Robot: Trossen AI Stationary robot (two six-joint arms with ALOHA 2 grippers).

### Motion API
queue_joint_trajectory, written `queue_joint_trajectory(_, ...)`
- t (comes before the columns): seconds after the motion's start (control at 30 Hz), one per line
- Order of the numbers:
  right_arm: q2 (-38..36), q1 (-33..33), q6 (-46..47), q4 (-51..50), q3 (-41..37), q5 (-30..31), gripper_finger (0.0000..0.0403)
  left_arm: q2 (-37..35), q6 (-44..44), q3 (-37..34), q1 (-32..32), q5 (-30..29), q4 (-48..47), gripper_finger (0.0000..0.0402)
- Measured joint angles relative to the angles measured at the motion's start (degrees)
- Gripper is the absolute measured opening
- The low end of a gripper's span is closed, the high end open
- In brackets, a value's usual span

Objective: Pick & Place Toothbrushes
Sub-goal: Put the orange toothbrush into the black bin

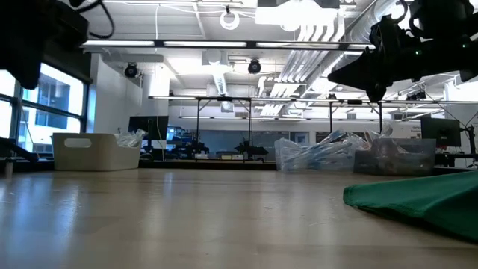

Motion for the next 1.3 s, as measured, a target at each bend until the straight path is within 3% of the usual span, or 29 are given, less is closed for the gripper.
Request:
queue_joint_trajectory(0.27,0.0,-0.2,-1.5,0.0,0.0,0.1,0.0003,4.8,-11.8,3.2,-4.7,4.5,-14.8,0.0)
queue_joint_trajectory(0.73,0.0,-0.7,-1.5,-0.3,0.0,0.1,0.0003,12.3,-15.2,3.3,-12.0,10.4,-15.5,0.0)
queue_joint_trajectory(1.03,0.0,-0.7,-1.5,-0.3,0.0,0.1,0.0003,14.2,-15.3,3.3,-16.9,10.6,-15.7,0.0001)
queue_joint_trajectory(1.17,0.0,-0.7,-1.0,-0.3,0.0,0.1,0.0003,14.2,-17.3,3.3,-18.3,11.0,-15.7,0.0026)
queue_joint_trajectory(1.3,0.0,-0.7,-1.1,-0.3,0.0,0.1,0.0002,14.2,-17.4,3.3,-18.6,12.4,-15.7,0.008)
